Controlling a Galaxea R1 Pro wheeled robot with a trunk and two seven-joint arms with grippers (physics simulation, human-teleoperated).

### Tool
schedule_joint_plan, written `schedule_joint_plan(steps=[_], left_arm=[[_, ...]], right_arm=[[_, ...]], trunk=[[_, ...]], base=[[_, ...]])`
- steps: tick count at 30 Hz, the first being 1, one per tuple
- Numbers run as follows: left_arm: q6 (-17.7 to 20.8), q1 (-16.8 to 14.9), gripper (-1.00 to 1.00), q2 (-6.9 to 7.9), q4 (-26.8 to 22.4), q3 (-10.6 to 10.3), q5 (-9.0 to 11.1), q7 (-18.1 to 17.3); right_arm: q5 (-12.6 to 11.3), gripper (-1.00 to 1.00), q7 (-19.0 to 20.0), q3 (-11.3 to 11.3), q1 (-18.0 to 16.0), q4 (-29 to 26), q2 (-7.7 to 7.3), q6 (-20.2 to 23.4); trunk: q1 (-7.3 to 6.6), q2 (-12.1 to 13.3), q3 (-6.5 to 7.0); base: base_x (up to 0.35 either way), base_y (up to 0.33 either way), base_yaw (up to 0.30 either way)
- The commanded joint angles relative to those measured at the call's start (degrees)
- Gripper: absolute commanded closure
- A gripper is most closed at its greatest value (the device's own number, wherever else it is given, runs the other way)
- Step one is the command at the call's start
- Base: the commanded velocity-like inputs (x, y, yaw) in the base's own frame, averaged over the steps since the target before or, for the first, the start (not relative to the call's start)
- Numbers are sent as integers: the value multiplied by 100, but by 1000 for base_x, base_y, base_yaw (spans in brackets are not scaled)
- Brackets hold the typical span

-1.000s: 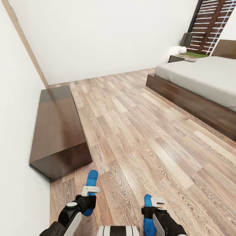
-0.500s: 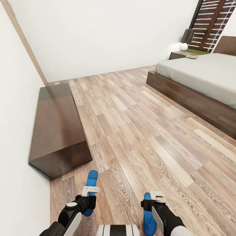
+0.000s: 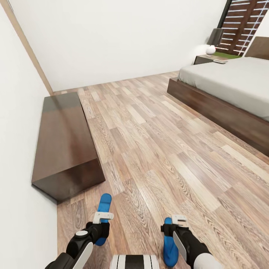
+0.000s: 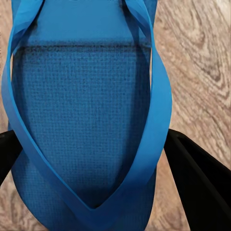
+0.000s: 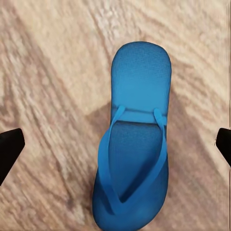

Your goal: In the bedroom, move the book from the bed onto either nightstand, and place the two sandals side by side next to the bed.

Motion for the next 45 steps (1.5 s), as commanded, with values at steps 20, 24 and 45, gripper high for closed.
schedule_joint_plan(steps=[20, 24, 45], left_arm=[[-71, -4, 100, 7, 21, -17, 62, 56], [-71, -4, 100, 7, 22, -17, 62, 55], [-72, -4, 100, 6, 22, -17, 61, 55]], right_arm=[[34, -100, -1, -44, -68, 244, -226, 33], [34, -100, -1, -41, -71, 256, -223, 35], [32, -100, -6, -18, -161, 329, -164, 187]], trunk=[[17, -11, -159], [17, -11, -159], [48, -27, -425]], base=[[0, 0, 0], [0, 0, 0], [0, 0, 0]])
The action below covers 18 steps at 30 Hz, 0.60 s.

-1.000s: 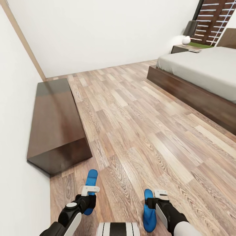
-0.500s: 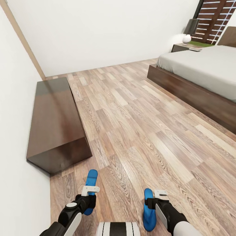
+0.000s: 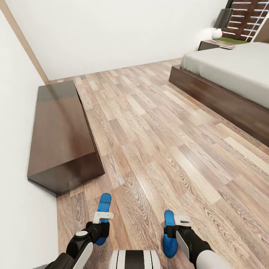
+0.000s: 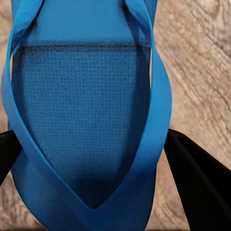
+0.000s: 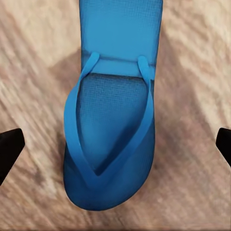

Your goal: In the bedroom, move the book from the bed onto either nightstand, and place the two sandals side by side next to the bed.

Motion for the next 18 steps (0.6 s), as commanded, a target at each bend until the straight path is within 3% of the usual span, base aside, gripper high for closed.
schedule_joint_plan(steps=[1, 4, 18], left_arm=[[12, -4, 100, 7, -8, -17, 57, 57], [12, -4, 100, 7, -8, -17, 57, 57], [12, -4, 100, 7, -8, -17, 56, 50]], right_arm=[[35, -100, -3, -34, -3, -11, 5, 46], [35, -100, -3, -34, -8, -9, 7, 70], [30, -100, -5, -33, -119, -5, 11, 107]], trunk=[[1, -3, -27], [9, -7, -93], [9, -7, -93]], base=[[0, 0, 0], [0, 0, 0], [0, 0, 0]])
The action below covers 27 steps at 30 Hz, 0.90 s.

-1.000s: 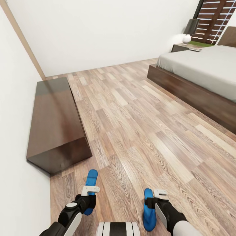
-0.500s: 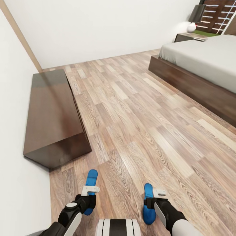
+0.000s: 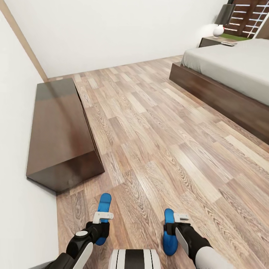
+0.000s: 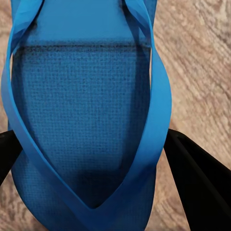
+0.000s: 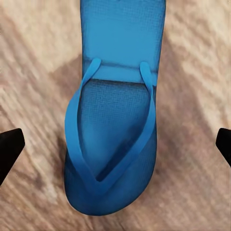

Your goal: In the bedroom, move the book from the bed onto either nightstand, and place the two sandals side by side next to the bed.

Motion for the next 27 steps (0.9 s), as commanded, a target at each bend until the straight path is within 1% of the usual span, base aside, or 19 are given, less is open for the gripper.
schedule_joint_plan(steps=[1, 7, 15, 22, 27], left_arm=[[12, -4, 100, 7, -7, -17, 59, 57], [12, -4, 100, 7, -7, -17, 60, 56], [12, -4, 100, 7, -7, -17, 58, 61], [12, -4, 100, 7, -7, -17, 60, 57], [12, -4, 100, 7, -7, -17, 60, 56]], right_arm=[[36, -100, -2, -35, -9, -12, 8, 35], [36, -100, -2, -35, -58, -8, 13, 38], [36, -100, -2, -31, -118, -5, 33, 46], [36, -100, -9, -27, -226, -4, 40, 48], [36, -100, -195, -22, -303, -4, 47, 152]], trunk=[[-1, -2, -4], [-1, -2, -4], [20, -12, -181], [20, -12, -181], [20, -12, -181]], base=[[0, 0, 0], [0, 0, 0], [0, 0, 0], [0, 0, 0], [0, 0, 0]])
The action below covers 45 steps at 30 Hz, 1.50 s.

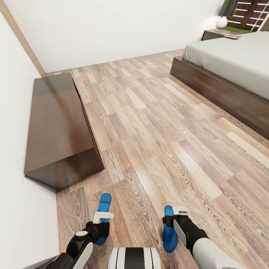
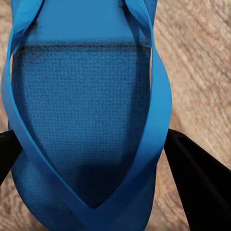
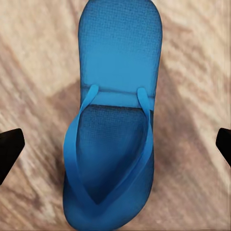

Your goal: In the bedroom, move the book from the bed onto either nightstand, and place the two sandals side by side next to the bed.

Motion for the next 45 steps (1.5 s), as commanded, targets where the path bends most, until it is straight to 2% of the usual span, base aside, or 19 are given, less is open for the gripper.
schedule_joint_plan(steps=[1, 9, 15, 23, 29, 39, 45], left_arm=[[12, -4, 100, 7, -7, -17, 59, 57], [12, -4, 100, 7, -7, -17, 59, 57], [12, -4, 100, 7, -7, -17, 60, 57], [12, -4, 100, 7, -7, -19, 58, 57], [12, -4, 100, 7, -7, -18, 59, 57], [12, -4, 100, 7, -7, -17, 54, 57], [12, 4, 100, 7, -10, -20, 52, 57]], right_arm=[[36, -100, -26, -34, -9, -13, 14, 59], [33, -100, -105, -31, -70, -16, 71, 144], [30, -100, -121, -31, -94, -7, 84, 161], [32, -100, -126, -31, -105, -10, 88, 166], [33, -100, -126, -31, -110, -11, 89, 170], [35, -100, -127, -31, -137, -12, 89, 176], [36, -100, -127, -31, -167, -9, 89, 222]], trunk=[[-1, -2, -4], [-1, -2, -4], [15, -10, -137], [15, -10, -137], [30, -18, -270], [30, -18, -270], [45, -26, -403]], base=[[0, 0, 0], [0, 0, 0], [0, 0, 0], [0, 0, 0], [0, 0, 0], [0, 0, 0], [0, 0, 0]])
